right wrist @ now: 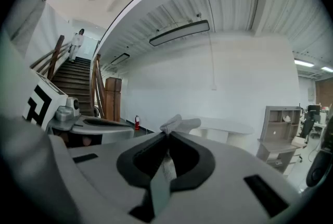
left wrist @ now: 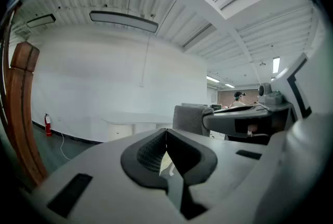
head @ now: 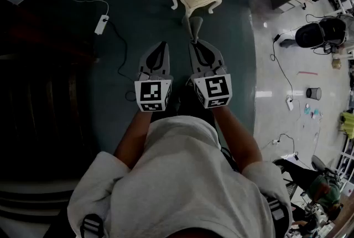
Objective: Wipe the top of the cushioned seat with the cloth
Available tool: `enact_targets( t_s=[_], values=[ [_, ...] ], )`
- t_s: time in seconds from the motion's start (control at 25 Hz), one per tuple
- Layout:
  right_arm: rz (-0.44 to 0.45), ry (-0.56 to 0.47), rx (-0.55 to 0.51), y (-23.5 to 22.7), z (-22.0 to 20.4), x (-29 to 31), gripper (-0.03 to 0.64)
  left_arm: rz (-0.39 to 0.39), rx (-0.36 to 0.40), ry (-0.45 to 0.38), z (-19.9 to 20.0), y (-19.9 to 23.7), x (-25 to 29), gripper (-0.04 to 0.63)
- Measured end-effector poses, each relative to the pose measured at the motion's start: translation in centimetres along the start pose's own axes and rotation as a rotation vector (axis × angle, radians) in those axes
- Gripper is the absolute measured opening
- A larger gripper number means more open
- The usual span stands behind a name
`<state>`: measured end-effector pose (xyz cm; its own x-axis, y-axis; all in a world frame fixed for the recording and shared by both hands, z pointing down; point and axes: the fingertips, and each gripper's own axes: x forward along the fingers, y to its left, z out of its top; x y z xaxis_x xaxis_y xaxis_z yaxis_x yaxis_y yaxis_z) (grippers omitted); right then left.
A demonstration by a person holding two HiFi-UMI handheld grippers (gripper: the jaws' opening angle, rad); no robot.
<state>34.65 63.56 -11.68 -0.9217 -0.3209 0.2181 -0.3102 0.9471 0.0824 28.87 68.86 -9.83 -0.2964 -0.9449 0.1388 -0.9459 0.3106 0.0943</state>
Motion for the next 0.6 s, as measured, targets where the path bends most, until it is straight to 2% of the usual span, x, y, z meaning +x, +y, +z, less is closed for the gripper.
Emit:
enact_targets(
  t_s=[0.24, 0.6],
  values=[
    [0.045, 0.031, 0.015, -2.3, -2.1, 0.7, 0.026, 0.012, 0.015, 0.036, -1.3, -1.0, 2.0, 0.015],
    [0.271, 0.087, -0.017, -6.0, -4.9, 2.5, 0.026, 0.035, 0.027, 0.122, -2.0, -2.3, 8.5, 0.015]
  ],
)
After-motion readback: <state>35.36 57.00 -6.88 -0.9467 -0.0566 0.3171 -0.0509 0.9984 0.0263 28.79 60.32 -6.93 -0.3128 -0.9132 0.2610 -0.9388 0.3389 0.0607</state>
